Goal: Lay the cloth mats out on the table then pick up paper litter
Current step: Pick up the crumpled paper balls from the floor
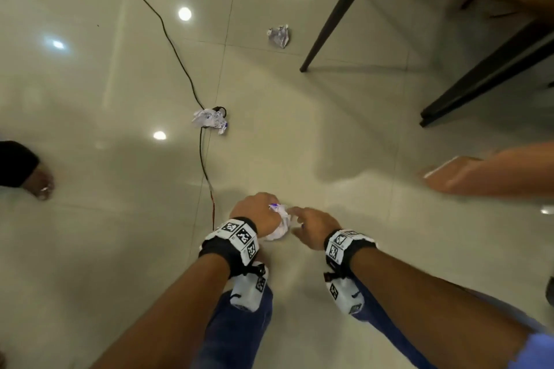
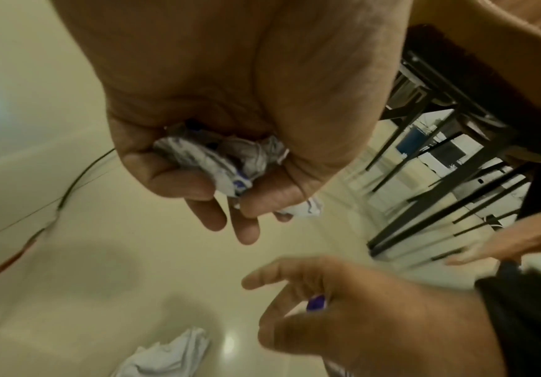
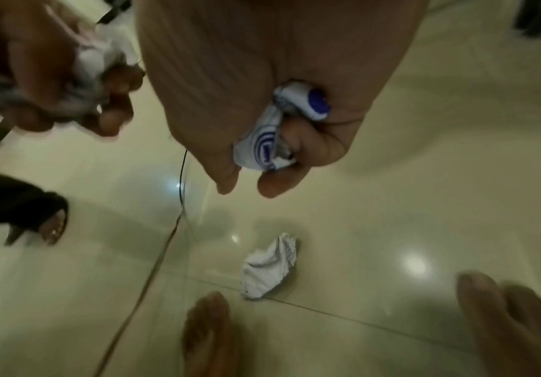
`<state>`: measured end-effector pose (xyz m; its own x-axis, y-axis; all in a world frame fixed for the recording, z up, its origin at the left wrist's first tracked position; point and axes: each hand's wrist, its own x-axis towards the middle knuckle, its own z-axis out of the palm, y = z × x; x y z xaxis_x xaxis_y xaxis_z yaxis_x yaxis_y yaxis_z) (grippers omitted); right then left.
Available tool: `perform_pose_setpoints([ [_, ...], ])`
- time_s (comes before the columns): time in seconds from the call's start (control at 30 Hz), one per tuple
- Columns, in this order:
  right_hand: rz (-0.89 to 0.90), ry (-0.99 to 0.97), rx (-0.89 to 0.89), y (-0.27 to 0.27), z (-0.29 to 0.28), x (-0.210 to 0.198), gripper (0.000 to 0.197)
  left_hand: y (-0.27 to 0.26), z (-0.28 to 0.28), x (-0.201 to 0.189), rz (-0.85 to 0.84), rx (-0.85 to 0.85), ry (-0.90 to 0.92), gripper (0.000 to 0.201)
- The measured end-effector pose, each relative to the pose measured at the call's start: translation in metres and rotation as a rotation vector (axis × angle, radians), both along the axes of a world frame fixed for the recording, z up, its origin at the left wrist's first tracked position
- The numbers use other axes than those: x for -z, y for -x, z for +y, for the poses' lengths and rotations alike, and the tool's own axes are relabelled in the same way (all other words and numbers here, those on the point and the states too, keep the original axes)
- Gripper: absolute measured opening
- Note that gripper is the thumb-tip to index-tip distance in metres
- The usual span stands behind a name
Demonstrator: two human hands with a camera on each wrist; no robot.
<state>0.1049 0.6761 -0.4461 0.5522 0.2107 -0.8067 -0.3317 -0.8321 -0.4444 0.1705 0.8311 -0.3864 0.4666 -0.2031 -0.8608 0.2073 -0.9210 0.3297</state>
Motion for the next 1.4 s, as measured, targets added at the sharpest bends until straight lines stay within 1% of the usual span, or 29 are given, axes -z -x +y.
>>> perform_pose_setpoints([
  [0.1, -0.016, 0.046, -0.301, 0.004, 0.022, 0.071, 0.063, -0.011, 0.019, 0.052, -0.038, -0.085, -0.024, 0.009],
  [0.13, -0.035, 0.047, -0.402, 0.007, 0.032, 0.099, 0.069, -0.017, 0.028, 0.074, -0.082, -0.109, -0.045, 0.012],
  [0.17, -0.054, 0.038, -0.491, 0.012, 0.039, 0.119, 0.075, -0.021, 0.036, 0.090, -0.130, -0.123, -0.069, 0.017],
  [0.2, -0.094, 0.040, -0.552, 0.015, 0.045, 0.137, 0.075, -0.026, 0.045, 0.106, -0.181, -0.147, -0.092, 0.020],
  [0.23, -0.151, 0.047, -0.583, 0.014, 0.051, 0.157, 0.069, -0.034, 0.054, 0.123, -0.244, -0.176, -0.111, 0.020],
  [0.27, -0.221, 0.040, -0.599, 0.014, 0.056, 0.166, 0.056, -0.041, 0.062, 0.135, -0.293, -0.192, -0.126, 0.020],
  [0.3, -0.314, 0.019, -0.621, 0.009, 0.061, 0.176, 0.042, -0.053, 0.070, 0.150, -0.342, -0.193, -0.135, 0.023],
  [0.33, -0.361, 0.011, -0.669, 0.003, 0.063, 0.181, 0.031, -0.063, 0.077, 0.161, -0.390, -0.188, -0.143, 0.028],
  [0.37, -0.405, 0.023, -0.710, -0.004, 0.063, 0.186, 0.025, -0.074, 0.084, 0.171, -0.436, -0.179, -0.146, 0.032],
  [0.4, -0.463, -0.002, -0.713, -0.014, 0.061, 0.194, 0.025, -0.086, 0.089, 0.182, -0.490, -0.191, -0.149, 0.034],
  [0.43, -0.525, -0.038, -0.689, -0.025, 0.056, 0.203, 0.029, -0.099, 0.093, 0.193, -0.551, -0.209, -0.146, 0.033],
  [0.5, -0.578, -0.117, -0.535, -0.059, 0.038, 0.211, 0.027, -0.130, 0.097, 0.213, -0.639, -0.214, -0.162, 0.032],
  [0.57, -0.602, -0.160, -0.347, -0.096, 0.014, 0.211, 0.019, -0.155, 0.099, 0.229, -0.625, -0.213, -0.229, 0.033],
  [0.67, -0.580, -0.114, -0.091, -0.141, -0.011, 0.206, 0.011, -0.174, 0.101, 0.245, -0.506, -0.202, -0.308, 0.036],
  [0.7, -0.573, -0.105, 0.001, -0.152, -0.015, 0.205, 0.010, -0.175, 0.102, 0.250, -0.513, -0.191, -0.315, 0.035],
  [0.77, -0.584, -0.072, 0.143, -0.169, -0.019, 0.201, 0.010, -0.174, 0.103, 0.253, -0.607, -0.189, -0.319, 0.031],
  [0.83, -0.584, -0.043, 0.247, -0.176, -0.025, 0.196, 0.019, -0.171, 0.102, 0.246, -0.640, -0.221, -0.317, 0.031],
  [0.9, -0.556, -0.034, 0.285, -0.177, -0.024, 0.181, 0.025, -0.168, 0.103, 0.224, -0.617, -0.300, -0.331, 0.034],
  [1.0, -0.487, -0.038, 0.307, -0.182, -0.016, 0.138, 0.027, -0.163, 0.107, 0.174, -0.565, -0.374, -0.321, 0.041],
  [1.1, -0.458, 0.040, 0.314, -0.206, 0.002, 0.088, 0.030, -0.167, 0.122, 0.116, -0.561, -0.482, -0.216, 0.029],
  [1.17, -0.487, 0.088, 0.314, -0.234, 0.018, 0.048, 0.026, -0.175, 0.135, 0.077, -0.555, -0.521, -0.172, 0.023],
  [1.2, -0.501, 0.091, 0.328, -0.251, 0.025, 0.031, 0.025, -0.182, 0.140, 0.063, -0.563, -0.544, -0.153, 0.023],
  [1.27, -0.490, 0.098, 0.339, -0.290, 0.037, 0.002, 0.031, -0.196, 0.149, 0.036, -0.557, -0.607, -0.109, 0.025],
  [1.33, -0.479, 0.145, 0.322, -0.335, 0.040, -0.003, 0.034, -0.217, 0.151, 0.024, -0.542, -0.624, -0.062, 0.026],
  [1.37, -0.479, 0.182, 0.312, -0.355, 0.037, 0.004, 0.035, -0.226, 0.149, 0.026, -0.522, -0.613, -0.038, 0.026],
  [1.4, -0.474, 0.228, 0.299, -0.380, 0.034, 0.017, 0.042, -0.238, 0.148, 0.032, -0.509, -0.614, -0.018, 0.024],
])
